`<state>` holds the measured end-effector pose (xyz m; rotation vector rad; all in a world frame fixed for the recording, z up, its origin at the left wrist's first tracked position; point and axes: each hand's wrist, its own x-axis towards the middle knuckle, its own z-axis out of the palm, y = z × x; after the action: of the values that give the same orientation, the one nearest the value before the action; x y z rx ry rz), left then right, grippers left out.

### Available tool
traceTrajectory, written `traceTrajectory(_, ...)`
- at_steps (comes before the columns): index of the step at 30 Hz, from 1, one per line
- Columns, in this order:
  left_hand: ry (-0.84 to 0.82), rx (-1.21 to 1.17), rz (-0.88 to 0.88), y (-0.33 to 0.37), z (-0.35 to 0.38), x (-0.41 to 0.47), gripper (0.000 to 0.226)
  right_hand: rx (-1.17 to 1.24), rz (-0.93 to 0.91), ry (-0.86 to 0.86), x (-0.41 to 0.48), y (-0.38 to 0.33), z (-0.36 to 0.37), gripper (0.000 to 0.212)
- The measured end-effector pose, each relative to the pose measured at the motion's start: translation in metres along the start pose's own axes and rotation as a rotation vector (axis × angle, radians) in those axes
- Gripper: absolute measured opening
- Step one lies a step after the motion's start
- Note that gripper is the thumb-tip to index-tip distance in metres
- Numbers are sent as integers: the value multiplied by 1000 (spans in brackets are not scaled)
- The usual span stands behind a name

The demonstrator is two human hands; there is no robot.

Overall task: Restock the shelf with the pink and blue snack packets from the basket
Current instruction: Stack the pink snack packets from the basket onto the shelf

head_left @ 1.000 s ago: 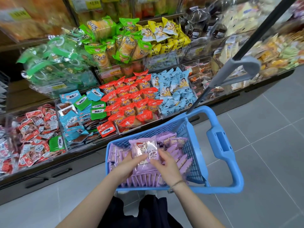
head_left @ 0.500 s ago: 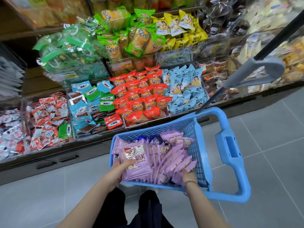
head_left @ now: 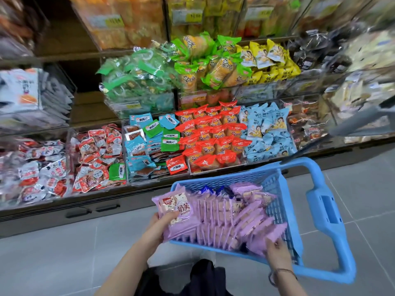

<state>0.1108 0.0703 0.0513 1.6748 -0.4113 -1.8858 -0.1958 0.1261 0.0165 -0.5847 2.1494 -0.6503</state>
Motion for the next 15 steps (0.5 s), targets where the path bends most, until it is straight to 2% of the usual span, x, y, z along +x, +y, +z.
traceTrajectory(3,-2,-19,33,9,-28,-3,89,19,-157,-93,-40,-35,29,10)
traceTrajectory(5,-9,-24,56,14,-51,-4,80,38,-271,-176,-69,-64,61,19)
traceTrajectory(8,-42,-53,105,23,-89,-14,54,20,-466,-297,-122,-106,115,36)
traceTrajectory(12,-13,-33,161,36,-145,-31,89,-28,-663,-450,-190,-136,189,36)
traceTrajectory(15,3,-50,197,42,-192,-41,86,103,-600,-556,-219,-153,222,37)
